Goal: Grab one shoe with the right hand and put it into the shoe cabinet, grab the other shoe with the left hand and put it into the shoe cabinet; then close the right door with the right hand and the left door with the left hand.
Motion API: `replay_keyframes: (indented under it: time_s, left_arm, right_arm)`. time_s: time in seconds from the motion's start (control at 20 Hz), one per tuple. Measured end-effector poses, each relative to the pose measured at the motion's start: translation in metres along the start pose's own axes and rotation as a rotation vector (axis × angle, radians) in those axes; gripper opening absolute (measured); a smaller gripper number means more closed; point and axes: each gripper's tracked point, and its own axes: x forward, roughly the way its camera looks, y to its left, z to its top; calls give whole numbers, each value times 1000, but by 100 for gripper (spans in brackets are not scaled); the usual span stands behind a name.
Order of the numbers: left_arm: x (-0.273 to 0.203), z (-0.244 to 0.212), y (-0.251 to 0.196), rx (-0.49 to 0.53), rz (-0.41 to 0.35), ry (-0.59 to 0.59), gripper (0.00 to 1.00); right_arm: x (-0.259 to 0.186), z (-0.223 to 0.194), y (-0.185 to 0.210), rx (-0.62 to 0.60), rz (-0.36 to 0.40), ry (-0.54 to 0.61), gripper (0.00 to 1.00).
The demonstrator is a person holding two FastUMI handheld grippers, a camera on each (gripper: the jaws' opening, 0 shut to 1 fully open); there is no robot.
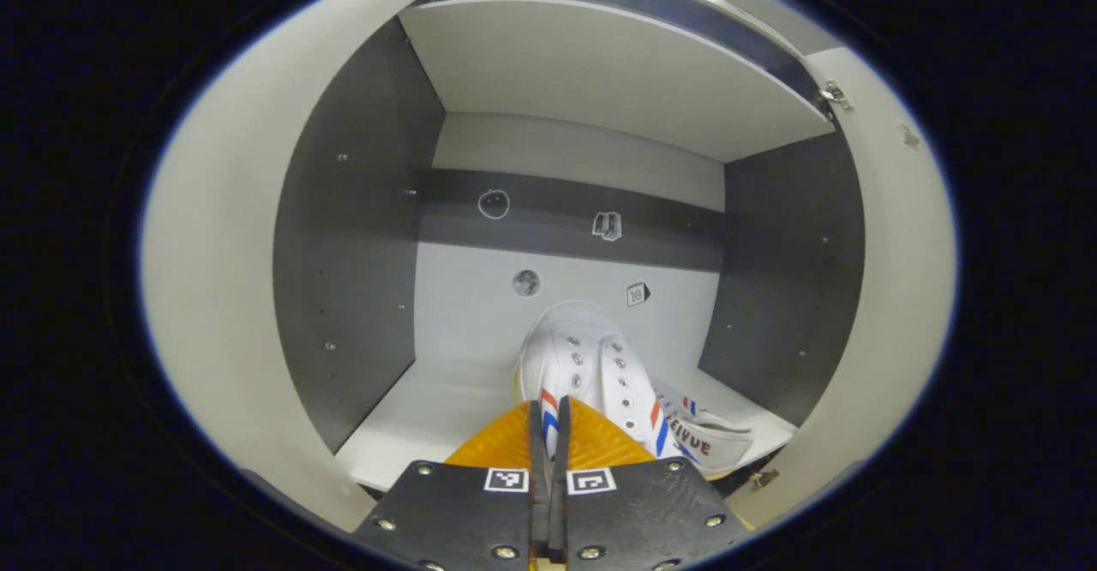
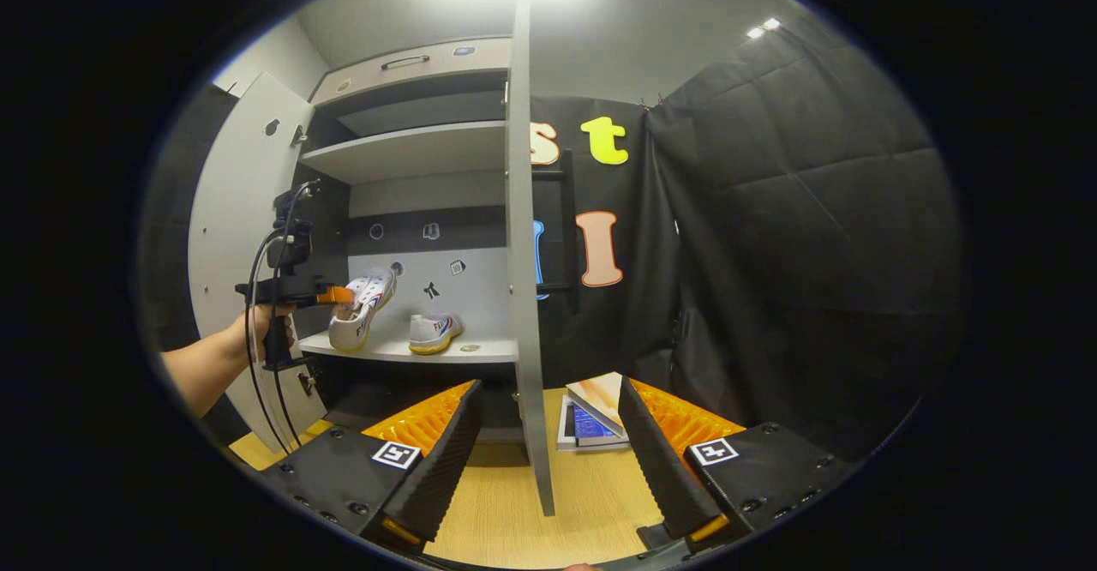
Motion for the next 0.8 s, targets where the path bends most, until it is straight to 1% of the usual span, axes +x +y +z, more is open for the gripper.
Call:
replay_keyframes:
  time_s: [0.2, 0.3, 0.35, 0.55, 0.7, 0.75, 0.8]
  left_arm:
    - [27, -5, 2, -11, 17, 29, 1]
    - [31, -13, 5, -25, 39, 57, 1]
    - [35, -18, 5, -23, 51, 75, 0]
    - [46, -36, 8, -17, 86, 136, 1]
    - [50, -49, 12, -39, 127, 167, 0]
    - [46, -45, 14, -52, 128, 147, 10]
    - [45, -38, 17, -50, 132, 117, 8]
  right_arm:
    - [-3, -2, -13, -9, -27, 9, 98]
    - [-4, -1, -19, -12, -39, 13, 98]
    - [-6, -1, -22, -14, -44, 13, 93]
    - [-7, 0, -30, -18, -61, 14, 93]
    - [-6, 2, -30, -15, -58, 13, 93]
    - [-6, 2, -30, -17, -55, 12, 93]
    - [-5, 3, -29, -19, -54, 9, 93]
